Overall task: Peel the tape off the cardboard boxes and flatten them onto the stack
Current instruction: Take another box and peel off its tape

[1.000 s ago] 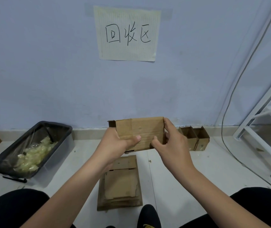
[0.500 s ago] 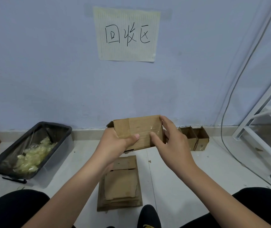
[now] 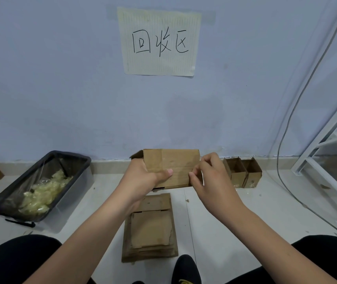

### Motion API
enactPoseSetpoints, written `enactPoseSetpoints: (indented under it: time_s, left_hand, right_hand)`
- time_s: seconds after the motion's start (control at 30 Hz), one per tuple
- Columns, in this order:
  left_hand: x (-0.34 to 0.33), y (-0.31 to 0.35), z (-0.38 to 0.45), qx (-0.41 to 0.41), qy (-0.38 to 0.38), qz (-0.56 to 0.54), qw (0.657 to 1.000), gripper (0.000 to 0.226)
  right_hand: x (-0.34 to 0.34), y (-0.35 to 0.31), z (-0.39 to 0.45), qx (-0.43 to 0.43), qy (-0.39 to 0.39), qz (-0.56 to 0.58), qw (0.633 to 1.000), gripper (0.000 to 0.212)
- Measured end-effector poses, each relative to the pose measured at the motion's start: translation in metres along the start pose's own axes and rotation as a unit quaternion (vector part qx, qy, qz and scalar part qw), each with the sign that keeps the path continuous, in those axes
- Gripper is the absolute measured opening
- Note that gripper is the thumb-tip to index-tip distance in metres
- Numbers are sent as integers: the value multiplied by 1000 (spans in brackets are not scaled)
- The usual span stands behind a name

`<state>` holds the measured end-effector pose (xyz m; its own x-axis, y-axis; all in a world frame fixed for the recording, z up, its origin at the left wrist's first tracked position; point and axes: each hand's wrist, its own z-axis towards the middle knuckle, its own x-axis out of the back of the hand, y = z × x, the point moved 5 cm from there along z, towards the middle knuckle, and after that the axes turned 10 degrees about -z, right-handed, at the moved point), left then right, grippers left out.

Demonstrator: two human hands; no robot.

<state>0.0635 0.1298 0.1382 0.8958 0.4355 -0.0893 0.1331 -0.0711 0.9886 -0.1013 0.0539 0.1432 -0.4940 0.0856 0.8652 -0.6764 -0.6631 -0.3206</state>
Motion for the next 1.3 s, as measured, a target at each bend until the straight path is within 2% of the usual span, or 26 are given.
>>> enactPoseSetpoints:
  time_s: [0.13,0.4,0.5,0.6,0.77,0.9,0.97,1.03,1.1,1.17,1.23,1.3]
  left_hand:
    - [4,-2,4,14,16,11,1000,12]
    - [13,-4,9,37,32,54,997,9]
    - [17,-4,11,44,45,61,996,15]
    - [18,-4,11,54,52,57,996,26]
    - [14,-10,9,38,66,44,996,19]
    - [15,-7,9,26,68,40,997,16]
    - [15,-5,9,20,60,60,996,24]
    - [16,-7,10,15,56,73,996,16]
    - [15,-7,8,24,52,68,996,8]
    - [16,-7,9,32,51,66,996,14]
    - [19,-6,10,40,50,64,996,21]
    - [19,-5,10,45,41,62,996,18]
  right_hand:
    - [1,-7,2,31,2,-19,999,16]
    - [9,-2,6,10,8,-22,1000,13]
    - [10,0,9,8,6,-10,1000,11]
    - [8,5,11,-10,6,11,1000,10]
    - [1,13,8,-56,-28,65,996,14]
    - [-3,5,1,-24,-9,77,997,20]
    - [-3,-1,1,35,-18,25,999,39]
    - [-4,-4,4,103,-32,-6,994,47]
    - [-6,-2,7,132,-40,11,990,36]
    - [-8,3,9,124,-49,28,991,27]
    - [-8,5,10,123,-52,30,991,23]
    - [-5,5,10,124,-48,33,991,22]
